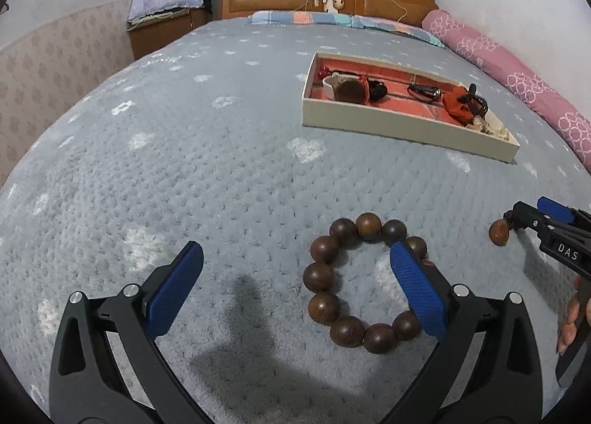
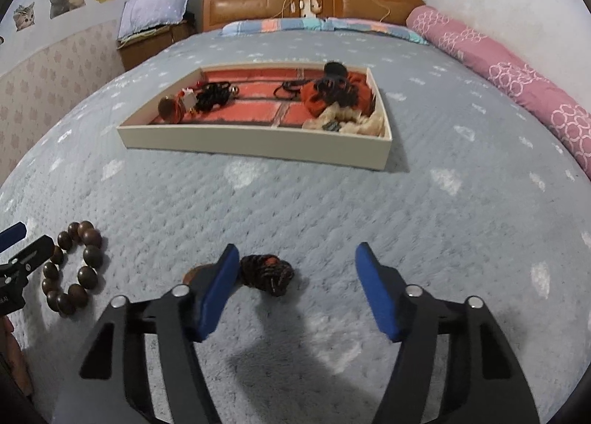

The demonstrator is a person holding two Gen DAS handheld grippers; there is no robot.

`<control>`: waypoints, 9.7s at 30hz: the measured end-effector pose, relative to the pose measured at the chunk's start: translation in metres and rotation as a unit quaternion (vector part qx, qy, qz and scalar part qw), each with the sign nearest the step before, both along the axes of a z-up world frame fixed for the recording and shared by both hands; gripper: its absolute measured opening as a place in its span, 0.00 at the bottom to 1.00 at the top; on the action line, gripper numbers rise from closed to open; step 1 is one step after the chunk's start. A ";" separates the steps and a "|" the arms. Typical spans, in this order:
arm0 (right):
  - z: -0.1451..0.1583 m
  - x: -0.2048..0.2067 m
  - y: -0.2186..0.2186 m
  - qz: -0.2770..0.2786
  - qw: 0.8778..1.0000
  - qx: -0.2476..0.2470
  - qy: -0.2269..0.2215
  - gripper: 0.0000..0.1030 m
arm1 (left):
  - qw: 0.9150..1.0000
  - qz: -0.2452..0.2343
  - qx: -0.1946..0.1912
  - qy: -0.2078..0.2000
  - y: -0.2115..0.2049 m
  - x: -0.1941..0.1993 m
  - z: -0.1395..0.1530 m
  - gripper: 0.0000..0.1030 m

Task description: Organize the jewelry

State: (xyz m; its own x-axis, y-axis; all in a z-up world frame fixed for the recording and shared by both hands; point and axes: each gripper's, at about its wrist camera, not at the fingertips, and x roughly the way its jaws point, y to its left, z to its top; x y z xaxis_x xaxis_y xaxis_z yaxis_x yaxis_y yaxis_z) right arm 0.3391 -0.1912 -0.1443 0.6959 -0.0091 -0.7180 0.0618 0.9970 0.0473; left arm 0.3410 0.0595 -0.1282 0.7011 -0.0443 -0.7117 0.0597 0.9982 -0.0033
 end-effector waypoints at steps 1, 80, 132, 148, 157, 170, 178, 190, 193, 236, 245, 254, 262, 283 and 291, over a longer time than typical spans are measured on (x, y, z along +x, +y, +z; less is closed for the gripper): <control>-0.003 0.002 -0.001 0.003 1.000 0.006 0.007 0.58 | 1.000 0.000 0.000 0.003 0.000 0.001 -0.001 0.94; 0.098 0.071 -0.018 0.019 0.996 0.009 -0.092 0.22 | 0.991 -0.099 0.008 -0.092 -0.096 0.101 0.122 0.17; 0.025 0.124 -0.038 -0.042 0.999 -0.006 -0.022 0.72 | 0.998 -0.038 0.024 -0.048 -0.055 0.156 0.042 0.89; 0.071 -0.019 -0.014 -0.033 0.993 -0.034 -0.104 0.96 | 0.994 0.001 0.010 -0.110 -0.021 -0.007 0.088 0.95; 0.094 -0.126 -0.005 -0.022 0.990 -0.031 -0.136 0.96 | 0.991 0.012 0.019 -0.130 -0.028 -0.106 0.096 0.95; 0.135 -0.246 0.005 -0.026 0.983 -0.035 -0.180 0.96 | 0.986 0.015 0.011 -0.164 -0.040 -0.222 0.122 0.95; 0.155 -0.275 0.009 -0.023 0.979 -0.037 -0.199 0.96 | 0.980 0.018 0.005 -0.196 -0.040 -0.251 0.146 0.95; 0.164 -0.292 0.019 -0.029 0.975 -0.037 -0.217 0.96 | 0.977 0.020 0.006 -0.214 -0.043 -0.263 0.158 0.95; 0.168 -0.296 0.018 -0.033 0.972 -0.040 -0.228 0.96 | 0.975 0.025 0.004 -0.221 -0.041 -0.265 0.160 0.95; 0.183 -0.312 0.014 -0.055 0.966 -0.044 -0.251 0.96 | 0.969 0.023 0.007 -0.247 -0.041 -0.281 0.173 0.95; 0.185 -0.313 0.014 -0.057 0.965 -0.045 -0.252 0.96 | 0.968 0.022 0.010 -0.249 -0.041 -0.283 0.175 0.95; 0.186 -0.313 0.014 -0.057 0.965 -0.045 -0.253 0.96 | 0.968 0.022 0.011 -0.251 -0.042 -0.284 0.177 0.95; 0.186 -0.313 0.015 -0.057 0.965 -0.047 -0.253 0.96 | 0.968 0.022 0.009 -0.251 -0.042 -0.285 0.177 0.95; 0.188 -0.314 0.014 -0.059 0.964 -0.046 -0.255 0.96 | 0.967 0.020 0.011 -0.252 -0.045 -0.285 0.181 0.95; 0.188 -0.314 0.014 -0.059 0.964 -0.045 -0.255 0.96 | 0.968 0.020 0.010 -0.251 -0.044 -0.286 0.181 0.95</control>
